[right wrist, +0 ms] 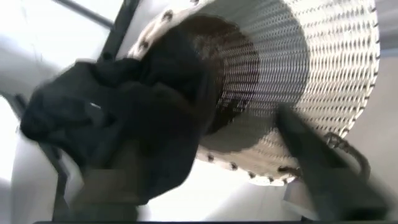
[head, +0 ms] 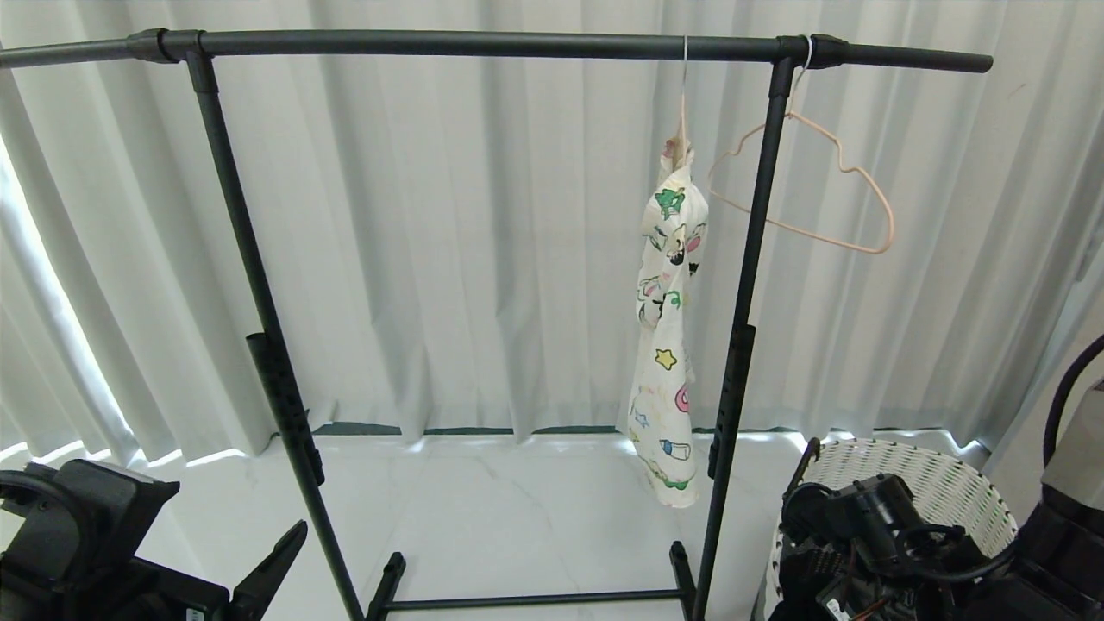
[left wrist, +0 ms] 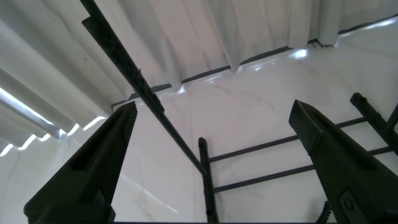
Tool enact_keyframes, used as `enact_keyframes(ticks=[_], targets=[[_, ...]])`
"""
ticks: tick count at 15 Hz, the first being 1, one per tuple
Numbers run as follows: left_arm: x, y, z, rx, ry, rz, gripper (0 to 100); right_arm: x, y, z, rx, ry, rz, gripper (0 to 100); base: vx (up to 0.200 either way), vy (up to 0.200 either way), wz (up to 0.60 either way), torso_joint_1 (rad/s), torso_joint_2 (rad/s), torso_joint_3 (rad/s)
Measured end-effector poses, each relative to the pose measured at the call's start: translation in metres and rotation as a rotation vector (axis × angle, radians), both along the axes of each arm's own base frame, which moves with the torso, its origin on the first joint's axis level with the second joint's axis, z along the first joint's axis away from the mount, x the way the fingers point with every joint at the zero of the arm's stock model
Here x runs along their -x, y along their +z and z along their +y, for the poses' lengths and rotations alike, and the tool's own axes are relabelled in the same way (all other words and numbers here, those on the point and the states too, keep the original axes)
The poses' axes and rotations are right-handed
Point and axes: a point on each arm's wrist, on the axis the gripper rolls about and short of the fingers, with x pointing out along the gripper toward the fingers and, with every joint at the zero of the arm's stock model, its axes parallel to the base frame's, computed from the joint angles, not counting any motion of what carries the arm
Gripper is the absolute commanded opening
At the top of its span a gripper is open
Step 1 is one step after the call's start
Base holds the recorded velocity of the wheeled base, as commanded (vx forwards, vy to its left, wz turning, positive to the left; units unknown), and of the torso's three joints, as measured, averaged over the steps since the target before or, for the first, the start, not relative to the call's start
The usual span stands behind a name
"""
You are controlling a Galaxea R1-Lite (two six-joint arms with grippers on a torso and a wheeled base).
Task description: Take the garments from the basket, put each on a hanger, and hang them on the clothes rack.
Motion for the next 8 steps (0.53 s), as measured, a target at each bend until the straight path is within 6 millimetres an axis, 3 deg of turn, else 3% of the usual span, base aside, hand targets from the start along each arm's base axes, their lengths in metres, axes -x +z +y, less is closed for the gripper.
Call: enact_keyframes(ticks=[4, 8], targets=[[0.001, -0.001, 0.0, -0.003, 0.001, 0.004, 100, 0.0, 0.013, 0.003, -0.008, 0.008, -0.042, 0, 0.0, 0.0, 0.0, 0.0, 0.0, 0.0], [0.001, -0.002, 0.0, -0.022, -0.007, 0.006, 100, -0.005, 0.058, 0.009, -0.024, 0.026, -0.057, 0, 0.0, 0.0, 0.0, 0.0, 0.0, 0.0]])
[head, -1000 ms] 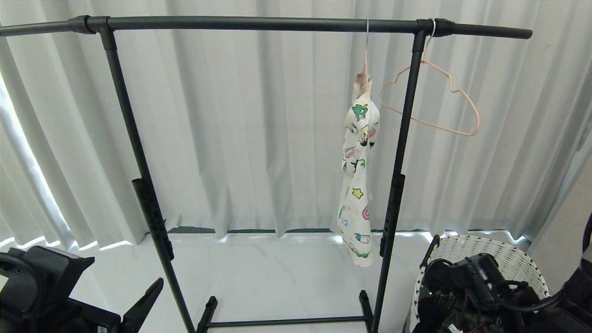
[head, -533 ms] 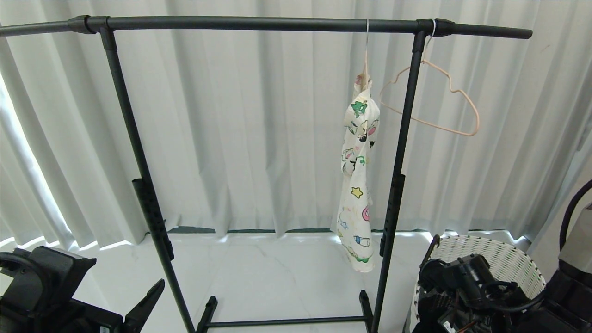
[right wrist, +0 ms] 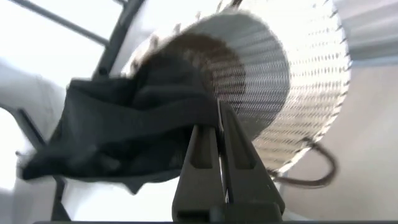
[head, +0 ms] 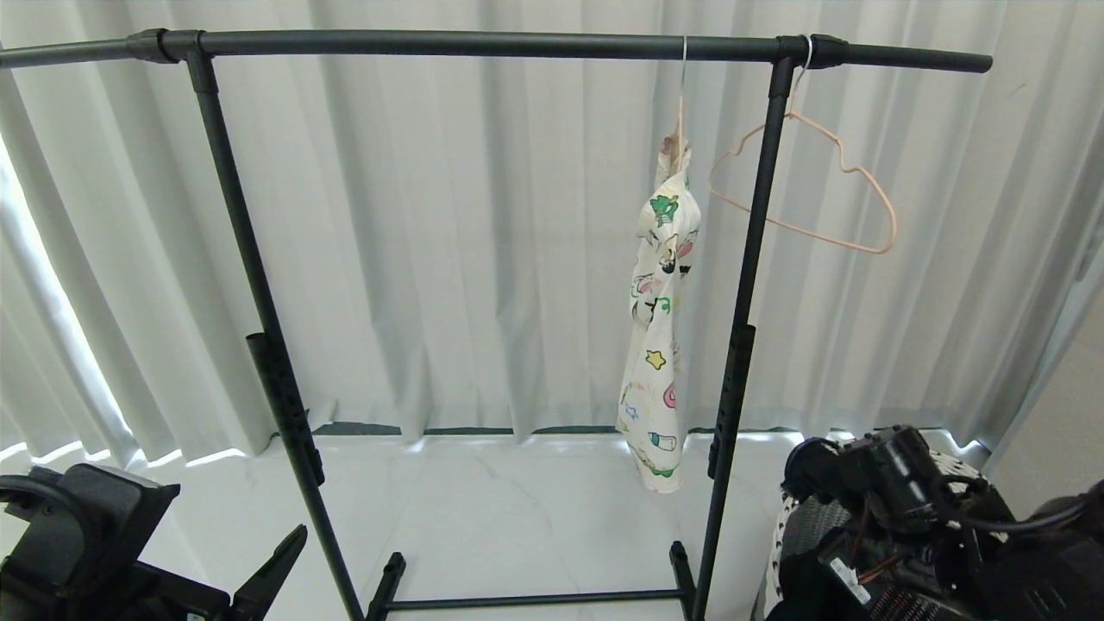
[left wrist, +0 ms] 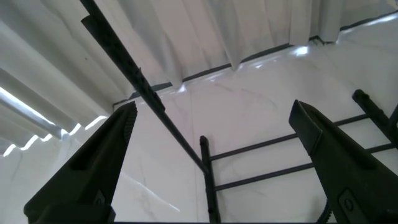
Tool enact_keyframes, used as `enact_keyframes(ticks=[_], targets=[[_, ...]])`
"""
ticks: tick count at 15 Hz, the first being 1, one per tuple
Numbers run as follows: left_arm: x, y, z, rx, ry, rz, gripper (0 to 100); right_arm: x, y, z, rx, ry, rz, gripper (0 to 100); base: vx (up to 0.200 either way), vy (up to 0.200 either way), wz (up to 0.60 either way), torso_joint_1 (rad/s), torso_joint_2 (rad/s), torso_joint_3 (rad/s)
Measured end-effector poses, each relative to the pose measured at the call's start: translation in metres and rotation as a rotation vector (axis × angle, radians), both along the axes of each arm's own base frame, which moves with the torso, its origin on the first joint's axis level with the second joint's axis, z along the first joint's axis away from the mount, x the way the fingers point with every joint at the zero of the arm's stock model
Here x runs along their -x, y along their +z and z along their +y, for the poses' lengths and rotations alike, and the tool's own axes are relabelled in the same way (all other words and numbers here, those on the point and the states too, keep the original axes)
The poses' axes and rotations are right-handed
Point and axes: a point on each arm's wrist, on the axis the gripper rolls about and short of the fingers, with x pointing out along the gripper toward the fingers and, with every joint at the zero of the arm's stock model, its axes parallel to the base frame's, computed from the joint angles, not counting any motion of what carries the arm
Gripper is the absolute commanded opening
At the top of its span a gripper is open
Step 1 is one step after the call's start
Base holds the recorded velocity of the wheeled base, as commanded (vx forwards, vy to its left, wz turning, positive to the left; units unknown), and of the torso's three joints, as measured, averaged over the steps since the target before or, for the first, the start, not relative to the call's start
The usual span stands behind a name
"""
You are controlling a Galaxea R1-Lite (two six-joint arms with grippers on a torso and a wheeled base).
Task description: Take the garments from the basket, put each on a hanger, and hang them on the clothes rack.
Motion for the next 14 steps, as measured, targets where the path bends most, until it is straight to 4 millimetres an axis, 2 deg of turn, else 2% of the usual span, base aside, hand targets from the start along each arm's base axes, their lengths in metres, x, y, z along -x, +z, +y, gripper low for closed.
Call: enact_keyframes(ticks=[3, 5, 8, 14], targets=[[0.001, 0.001, 0.0, -0.058, -0.019, -0.012, 100, -0.006, 0.049, 0.013, -0.051, 0.034, -0.069, 0, -0.2, 0.0, 0.0, 0.005, 0.0, 0.001], [0.002, 0.002, 0.0, -0.06, -0.023, -0.019, 100, -0.005, 0.069, 0.018, -0.086, 0.053, -0.123, 0, -0.2, 0.0, 0.0, 0.005, 0.0, -0.002], [0.005, 0.003, -0.002, -0.055, -0.061, -0.035, 100, -0.002, 0.081, 0.02, -0.108, 0.066, -0.157, 0, -0.2, 0.0, 0.0, -0.001, 0.01, 0.002], [0.009, 0.005, -0.004, -0.047, -0.098, -0.054, 100, 0.001, 0.094, 0.027, -0.123, 0.096, -0.177, 0, -0.2, 0.0, 0.0, 0.002, 0.0, 0.002]])
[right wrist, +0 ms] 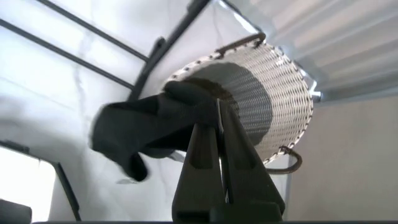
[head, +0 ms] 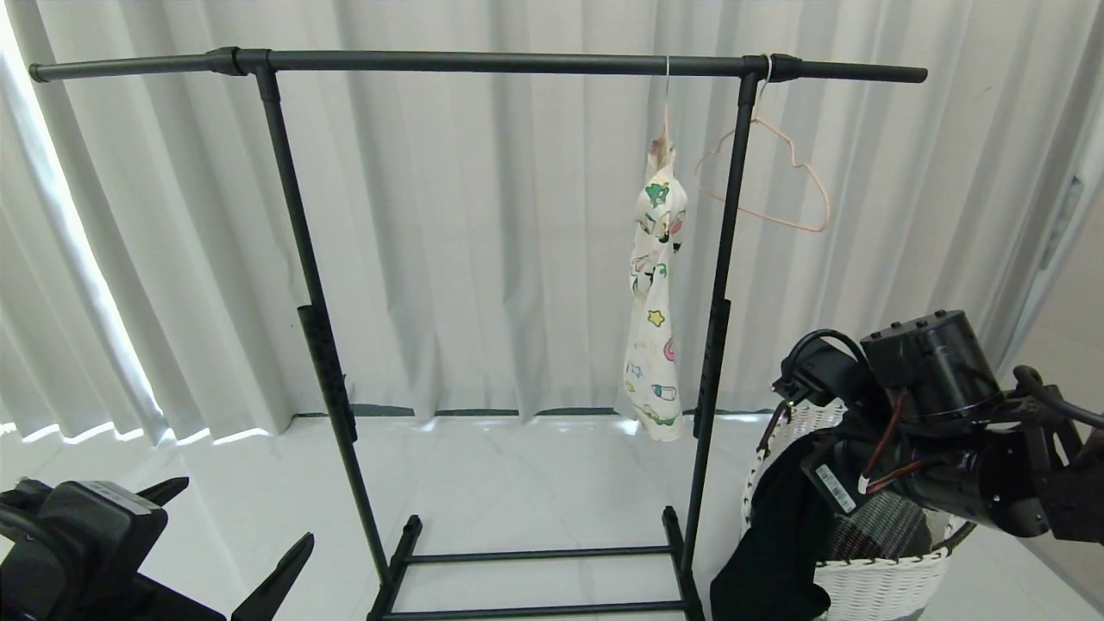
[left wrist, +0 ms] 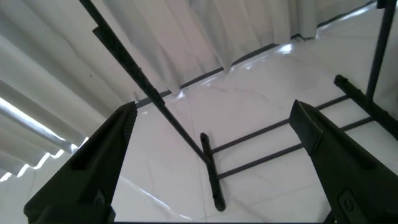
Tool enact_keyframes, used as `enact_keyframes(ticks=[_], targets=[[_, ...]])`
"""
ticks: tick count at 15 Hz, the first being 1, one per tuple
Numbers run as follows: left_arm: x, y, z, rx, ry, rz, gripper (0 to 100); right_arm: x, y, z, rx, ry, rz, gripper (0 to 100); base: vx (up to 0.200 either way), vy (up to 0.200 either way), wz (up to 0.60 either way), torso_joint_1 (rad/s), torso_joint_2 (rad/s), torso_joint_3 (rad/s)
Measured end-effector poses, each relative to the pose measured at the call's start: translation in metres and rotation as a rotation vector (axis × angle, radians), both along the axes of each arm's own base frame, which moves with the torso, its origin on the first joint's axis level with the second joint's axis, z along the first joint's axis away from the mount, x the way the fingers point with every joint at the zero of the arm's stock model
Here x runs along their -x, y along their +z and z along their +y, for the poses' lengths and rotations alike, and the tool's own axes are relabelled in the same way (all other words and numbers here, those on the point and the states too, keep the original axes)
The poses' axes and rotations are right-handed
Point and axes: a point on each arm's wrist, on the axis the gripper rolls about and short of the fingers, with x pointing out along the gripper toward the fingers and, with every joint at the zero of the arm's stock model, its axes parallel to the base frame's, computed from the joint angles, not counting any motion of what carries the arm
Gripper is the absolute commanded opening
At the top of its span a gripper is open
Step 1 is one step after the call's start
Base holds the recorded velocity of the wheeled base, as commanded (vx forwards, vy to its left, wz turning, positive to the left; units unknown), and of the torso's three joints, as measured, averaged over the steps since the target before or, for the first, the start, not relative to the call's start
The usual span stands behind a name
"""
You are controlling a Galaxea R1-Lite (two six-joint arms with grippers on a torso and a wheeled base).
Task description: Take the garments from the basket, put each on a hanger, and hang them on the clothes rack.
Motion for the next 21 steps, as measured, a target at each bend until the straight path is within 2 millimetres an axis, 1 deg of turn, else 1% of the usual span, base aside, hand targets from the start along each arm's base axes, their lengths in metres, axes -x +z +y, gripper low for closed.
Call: enact_keyframes(ticks=[1, 4, 6, 7, 9, 11, 13, 15, 17, 18, 20, 21], targets=[[0.001, -0.001, 0.0, 0.0, -0.008, 0.0, 100, 0.0, 0.001, 0.001, -0.002, 0.004, -0.003, 0, -0.2, 0.0, 0.0, -0.002, 0.0, 0.002], [0.007, -0.005, -0.001, 0.0, -0.046, 0.005, 100, 0.002, 0.002, 0.004, -0.004, 0.017, -0.003, 0, 0.0, 0.0, 0.0, 0.0, 0.0, 0.0], [0.01, -0.005, -0.003, 0.017, -0.077, 0.001, 100, 0.004, 0.003, 0.009, -0.027, 0.06, 0.006, 0, 0.0, 0.0, 0.0, 0.0, 0.0, 0.0], [0.01, -0.003, -0.004, 0.035, -0.088, -0.002, 100, 0.004, 0.005, 0.012, -0.043, 0.085, 0.007, 0, 0.0, 0.0, 0.0, 0.0, 0.0, 0.0], [0.009, 0.007, -0.014, 0.143, -0.141, -0.004, 100, 0.004, 0.009, 0.022, -0.075, 0.144, 0.011, 0, 0.0, 0.0, 0.0, 0.0, 0.0, 0.0], [0.003, 0.025, -0.034, 0.268, -0.22, 0.003, 100, 0.003, 0.016, 0.036, -0.12, 0.217, 0.009, 0, 0.0, 0.0, 0.0, 0.0, 0.0, 0.0], [-0.006, 0.034, -0.056, 0.301, -0.283, 0.037, 100, 0.002, 0.024, 0.053, -0.167, 0.3, 0.01, 0, 0.0, 0.0, 0.0, 0.0, 0.0, 0.0], [-0.014, 0.027, -0.081, 0.269, -0.356, 0.12, 100, 0.0, 0.03, 0.07, -0.207, 0.375, 0.01, 0, 0.0, 0.0, 0.0, 0.0, 0.0, 0.0], [-0.019, 0.019, -0.107, 0.257, -0.541, 0.236, 100, 0.004, 0.034, 0.088, -0.236, 0.451, 0.017, 0, 0.0, 0.0, 0.0, 0.0, 0.0, 0.0], [-0.023, 0.015, -0.117, 0.248, -0.587, 0.275, 100, 0.007, 0.033, 0.093, -0.243, 0.481, 0.026, 0, 0.0, 0.0, 0.0, 0.0, 0.0, 0.0], [-0.031, 0.004, -0.132, 0.234, -0.594, 0.342, 100, 0.013, 0.033, 0.101, -0.253, 0.53, 0.04, 0, 0.0, 0.0, 0.0, 0.0, 0.0, 0.0], [-0.036, 0.002, -0.141, 0.256, -0.581, 0.372, 100, 0.016, 0.033, 0.103, -0.26, 0.55, 0.044, 0, 0.0, 0.0, 0.0, 0.0, 0.0, 0.0]])
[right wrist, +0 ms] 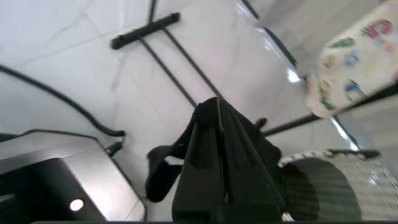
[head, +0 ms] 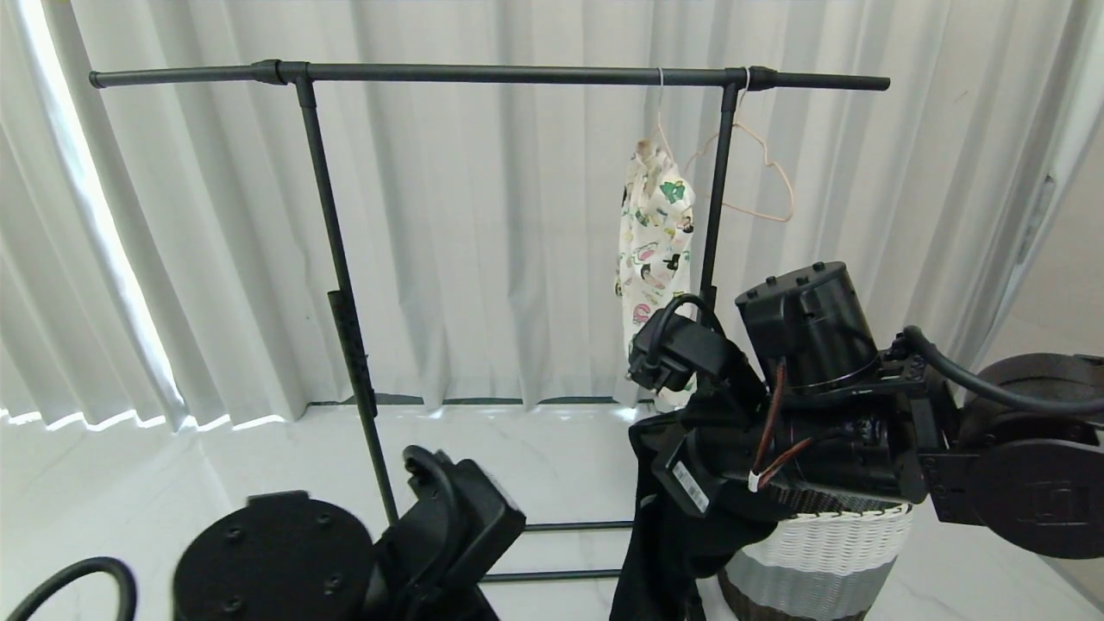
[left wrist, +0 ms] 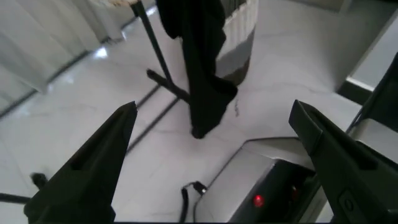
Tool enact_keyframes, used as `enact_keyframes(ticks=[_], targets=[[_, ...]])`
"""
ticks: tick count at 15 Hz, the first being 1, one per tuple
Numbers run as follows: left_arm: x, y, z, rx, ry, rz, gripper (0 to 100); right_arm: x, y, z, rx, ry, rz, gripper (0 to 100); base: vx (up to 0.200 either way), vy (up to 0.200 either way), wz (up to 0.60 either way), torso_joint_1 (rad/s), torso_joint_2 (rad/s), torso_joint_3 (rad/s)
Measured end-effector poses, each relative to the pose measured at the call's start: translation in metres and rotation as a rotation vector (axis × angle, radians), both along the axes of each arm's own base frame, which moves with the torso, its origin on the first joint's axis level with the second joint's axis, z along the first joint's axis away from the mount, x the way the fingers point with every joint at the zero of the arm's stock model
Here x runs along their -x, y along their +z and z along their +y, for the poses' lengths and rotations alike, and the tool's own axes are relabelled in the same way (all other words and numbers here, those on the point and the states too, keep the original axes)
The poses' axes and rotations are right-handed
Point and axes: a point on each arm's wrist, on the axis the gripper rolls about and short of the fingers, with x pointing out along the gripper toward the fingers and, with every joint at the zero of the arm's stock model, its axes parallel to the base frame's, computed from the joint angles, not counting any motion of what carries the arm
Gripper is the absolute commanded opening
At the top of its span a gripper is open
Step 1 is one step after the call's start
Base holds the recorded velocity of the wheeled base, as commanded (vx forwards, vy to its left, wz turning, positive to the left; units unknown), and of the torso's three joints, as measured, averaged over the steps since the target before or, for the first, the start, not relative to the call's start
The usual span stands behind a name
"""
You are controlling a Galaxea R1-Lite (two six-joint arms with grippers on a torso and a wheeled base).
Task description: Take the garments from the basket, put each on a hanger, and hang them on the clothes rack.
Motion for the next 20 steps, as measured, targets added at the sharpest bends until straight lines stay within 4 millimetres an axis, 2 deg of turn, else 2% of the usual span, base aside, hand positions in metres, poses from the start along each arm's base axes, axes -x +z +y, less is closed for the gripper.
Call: enact_keyframes(ticks=[5, 8, 12, 19, 20], targets=[[-0.039, -0.015, -0.041, 0.051, 0.133, 0.129, 100, 0.011, 0.006, 0.003, -0.035, 0.079, 0.013, 0, 0.0, 0.0, 0.0, 0.0, 0.0, 0.0], [-0.066, -0.033, -0.047, 0.065, 0.208, 0.119, 100, 0.019, 0.01, 0.005, -0.047, 0.108, 0.009, 0, 0.0, 0.0, 0.0, 0.0, 0.0, 0.0], [-0.068, -0.06, -0.038, -0.015, 0.239, 0.17, 100, 0.021, 0.014, 0.004, -0.058, 0.119, 0.006, 0, 0.0, 0.0, 0.0, 0.0, 0.0, 0.0], [-0.069, -0.076, -0.033, -0.065, 0.258, 0.202, 100, 0.03, 0.02, 0.006, -0.081, 0.167, 0.005, 0, 0.0, 0.0, 0.0, 0.0, 0.0, 0.0], [-0.068, -0.079, -0.031, -0.081, 0.263, 0.207, 0, 0.031, 0.021, 0.005, -0.084, 0.168, 0.003, 0, 0.0, 0.0, 0.0, 0.0, 0.0, 0.0]])
